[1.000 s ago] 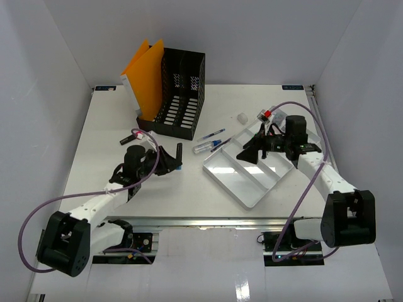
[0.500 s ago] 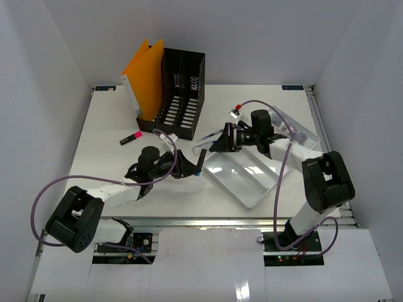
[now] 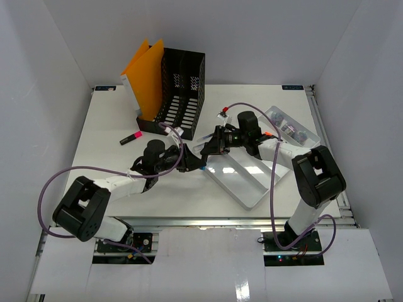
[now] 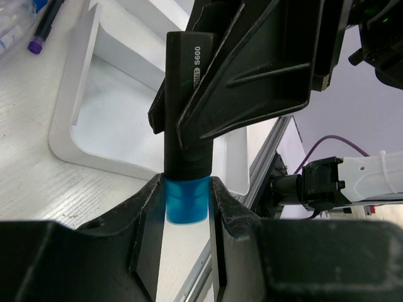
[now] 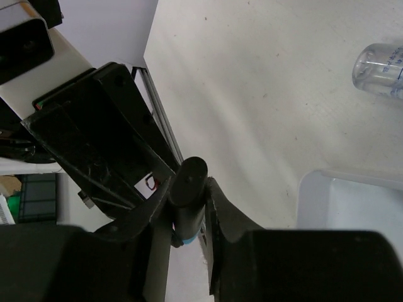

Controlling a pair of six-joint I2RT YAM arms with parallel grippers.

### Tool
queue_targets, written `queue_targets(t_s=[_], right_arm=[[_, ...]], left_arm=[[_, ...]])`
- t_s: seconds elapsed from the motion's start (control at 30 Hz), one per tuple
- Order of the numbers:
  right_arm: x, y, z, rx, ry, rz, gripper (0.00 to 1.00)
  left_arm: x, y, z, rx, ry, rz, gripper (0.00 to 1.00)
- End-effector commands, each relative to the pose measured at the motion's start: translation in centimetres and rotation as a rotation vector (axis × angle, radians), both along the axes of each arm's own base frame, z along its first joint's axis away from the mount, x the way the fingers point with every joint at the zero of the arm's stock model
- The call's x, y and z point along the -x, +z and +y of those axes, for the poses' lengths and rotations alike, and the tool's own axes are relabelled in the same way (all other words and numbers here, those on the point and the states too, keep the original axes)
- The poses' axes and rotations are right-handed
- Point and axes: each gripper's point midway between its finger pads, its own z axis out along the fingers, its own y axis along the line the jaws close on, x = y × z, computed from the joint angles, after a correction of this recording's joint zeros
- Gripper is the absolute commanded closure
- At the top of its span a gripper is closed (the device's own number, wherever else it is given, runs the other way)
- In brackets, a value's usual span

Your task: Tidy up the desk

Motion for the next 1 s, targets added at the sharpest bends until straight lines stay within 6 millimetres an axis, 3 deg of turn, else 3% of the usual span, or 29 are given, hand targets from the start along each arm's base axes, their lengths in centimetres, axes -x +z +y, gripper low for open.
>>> queue_targets(t_s=[0.0, 0.17, 0.23, 0.37, 0.43, 0.57, 0.73, 0.8, 0.97], right_arm=[[-0.6, 1.7, 0.8, -0.053, 0.022, -0.069, 0.82], [-0.4, 2.3, 0.6, -0.062, 0.039, -0.123, 0.87], [-0.5, 2.7, 0.3, -0.051, 0.048, -0.174, 0.88], [-2.4, 3.2, -1.7, 0.041, 0.033, -0.356, 0.88], [-4.0, 3.6, -4.2, 0.100, -0.011, -0.446, 0.90], [-8.0, 5.4, -11.9, 0.205, -0.144, -0.609, 0.92], [-12.3, 1.7, -22.3, 0.643, -0.285, -0.689, 0.92], [-13.6, -0.4, -25.3, 0.823, -0.282, -0.716, 0.92], [-15.0, -3.2, -28.4, 1.025, -0.247, -0.713, 0.91]], left_arm=[[-0.6, 2.6, -0.8, 0.036, -0.021, -0.065, 0.81], [-0.3, 3.0, -0.9, 0.039, -0.044, -0.076, 0.19], [-0.2, 3.8, -0.9, 0.041, -0.055, -0.101, 0.03], [-0.4, 5.4, -0.5, 0.008, -0.060, -0.179, 0.02], [-0.9, 6.1, 0.3, -0.042, -0.045, -0.226, 0.02], [-2.8, 5.7, 3.6, -0.248, 0.051, -0.237, 0.02], [-6.5, 4.2, 10.8, -0.531, 0.249, -0.229, 0.02], [-7.3, 3.3, 13.6, -0.650, 0.317, -0.226, 0.02], [-9.0, 2.5, 18.1, -0.796, 0.498, -0.217, 0.02]])
